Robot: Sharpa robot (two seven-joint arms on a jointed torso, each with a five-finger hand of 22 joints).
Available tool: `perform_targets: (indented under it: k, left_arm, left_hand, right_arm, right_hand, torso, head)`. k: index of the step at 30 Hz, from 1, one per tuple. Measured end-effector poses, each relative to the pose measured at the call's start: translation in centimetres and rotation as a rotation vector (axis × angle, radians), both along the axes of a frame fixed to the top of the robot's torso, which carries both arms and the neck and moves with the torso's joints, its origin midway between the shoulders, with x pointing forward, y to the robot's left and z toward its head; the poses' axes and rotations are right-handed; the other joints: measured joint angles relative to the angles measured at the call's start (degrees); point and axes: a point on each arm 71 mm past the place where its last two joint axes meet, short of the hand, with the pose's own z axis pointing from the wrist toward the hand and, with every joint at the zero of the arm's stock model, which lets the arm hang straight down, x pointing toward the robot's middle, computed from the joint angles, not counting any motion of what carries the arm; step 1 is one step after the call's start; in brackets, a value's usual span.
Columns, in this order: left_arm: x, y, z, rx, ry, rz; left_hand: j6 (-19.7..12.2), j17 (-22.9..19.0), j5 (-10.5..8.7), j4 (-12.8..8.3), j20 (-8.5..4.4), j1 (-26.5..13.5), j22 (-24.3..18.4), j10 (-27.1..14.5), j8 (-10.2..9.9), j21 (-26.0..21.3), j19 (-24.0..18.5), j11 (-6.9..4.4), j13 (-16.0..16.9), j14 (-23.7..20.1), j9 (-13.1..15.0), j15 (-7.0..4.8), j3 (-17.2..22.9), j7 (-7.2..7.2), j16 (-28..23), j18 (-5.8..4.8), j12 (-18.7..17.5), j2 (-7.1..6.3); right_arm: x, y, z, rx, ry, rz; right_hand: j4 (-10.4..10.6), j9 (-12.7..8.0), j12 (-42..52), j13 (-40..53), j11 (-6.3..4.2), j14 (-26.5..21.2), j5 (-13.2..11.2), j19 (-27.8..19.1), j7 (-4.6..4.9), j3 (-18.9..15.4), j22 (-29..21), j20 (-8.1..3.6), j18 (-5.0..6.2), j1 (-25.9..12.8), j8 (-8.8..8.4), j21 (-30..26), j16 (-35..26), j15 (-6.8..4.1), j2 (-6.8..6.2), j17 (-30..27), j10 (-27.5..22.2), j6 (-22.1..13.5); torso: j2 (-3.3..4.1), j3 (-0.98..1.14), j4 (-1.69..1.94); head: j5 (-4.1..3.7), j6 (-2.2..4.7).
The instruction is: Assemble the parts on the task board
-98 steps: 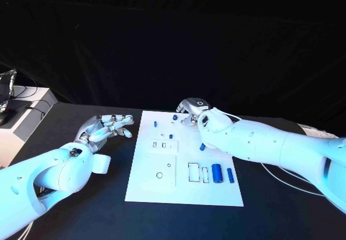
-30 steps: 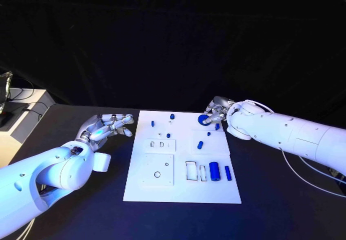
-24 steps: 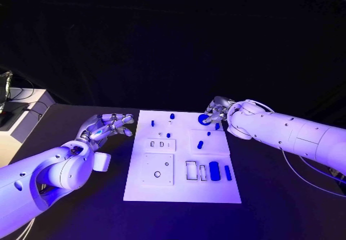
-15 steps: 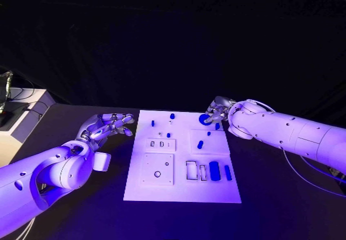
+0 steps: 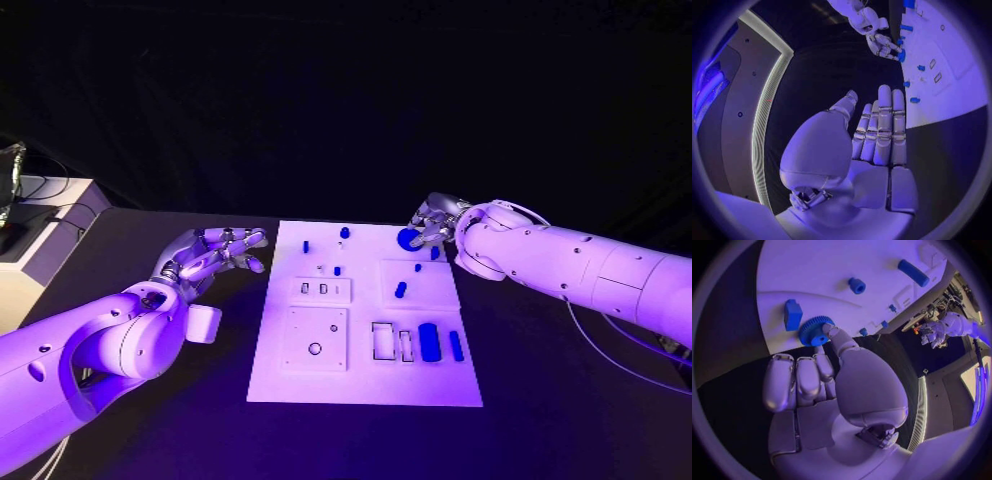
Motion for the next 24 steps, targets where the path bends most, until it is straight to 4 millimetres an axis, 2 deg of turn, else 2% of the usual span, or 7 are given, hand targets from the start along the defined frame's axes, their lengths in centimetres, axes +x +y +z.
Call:
perform_targets:
  k: [5,6,7,10,24]
  left_arm:
    - [0.0,0.0,0.0,0.000,0.000,-0.001]
    - [0.0,0.0,0.0,0.000,0.000,-0.001]
    - [0.0,0.0,0.0,0.000,0.000,-0.001]
    - [0.0,0.0,0.0,0.000,0.000,-0.001]
    - [-0.1,-0.2,0.0,-0.003,0.001,-0.008]
  left_hand:
    - [0.0,0.0,0.00,0.0,0.00,0.0,0.0,0.0,0.0,0.0,0.0,0.00,0.0,0.0,0.0,0.00,0.0,0.00,0.0,0.00,0.0,0.00]
    - [0.0,0.0,0.00,0.0,0.00,0.0,0.0,0.0,0.0,0.0,0.0,0.00,0.0,0.0,0.0,0.00,0.0,0.00,0.0,0.00,0.0,0.00]
    - [0.0,0.0,0.00,0.0,0.00,0.0,0.0,0.0,0.0,0.0,0.0,0.00,0.0,0.0,0.0,0.00,0.0,0.00,0.0,0.00,0.0,0.00]
    - [0.0,0.0,0.00,0.0,0.00,0.0,0.0,0.0,0.0,0.0,0.0,0.00,0.0,0.0,0.0,0.00,0.0,0.00,0.0,0.00,0.0,0.00]
    - [0.0,-0.1,0.00,0.0,0.00,0.0,-0.2,0.0,0.0,0.0,0.0,0.00,0.0,0.0,0.0,0.00,0.0,0.00,0.0,0.00,0.0,0.00]
  right_arm:
    - [-0.6,1.3,0.1,0.011,-0.033,0.038]
    - [-0.8,1.6,0.1,0.013,-0.042,0.047]
    - [-0.9,1.9,0.2,0.014,-0.052,0.055]
    - [-1.4,3.1,0.7,0.016,-0.092,0.086]
    - [-3.2,10.9,2.0,-0.012,-0.250,0.238]
  right_hand:
    - [-0.4,-0.1,-0.1,0.0,-0.40,0.1,0.4,-0.1,-0.08,0.1,0.0,-0.27,0.01,-0.4,0.00,0.0,0.0,-0.15,0.44,0.2,0.4,0.1]
    - [-0.5,-0.5,-0.3,0.0,-0.40,0.1,1.4,-0.1,-0.08,0.0,0.0,-0.27,0.01,-0.4,0.00,0.0,0.0,-0.14,0.44,0.2,0.4,0.1]
    - [-0.5,-2.3,-0.3,0.0,-0.40,0.1,2.4,-0.1,-0.08,0.0,0.0,-0.27,0.01,-0.4,0.00,0.0,0.0,-0.15,0.44,0.2,0.4,0.1]
    - [-0.5,-2.5,-0.3,0.0,-0.40,0.1,2.9,0.1,-0.09,0.0,0.0,-0.45,0.00,-0.6,0.00,0.2,0.0,-0.14,0.59,0.3,0.4,0.1]
    - [-0.6,-2.5,-0.6,0.0,-0.61,0.3,2.0,0.1,-0.24,-0.1,0.0,-0.45,0.00,-1.0,-0.01,0.2,-0.3,-0.35,0.50,0.5,0.6,0.2]
  torso:
    - [0.02,0.00,0.00]
    - [0.02,-0.01,0.00]
    - [0.01,-0.02,0.01]
    - [-0.01,-0.05,0.03]
    - [-0.02,-0.12,0.07]
  head:
    - [0.07,0.08]
    - [0.08,0.08]
    - [0.10,0.09]
    - [0.12,0.10]
    - [0.44,0.16]
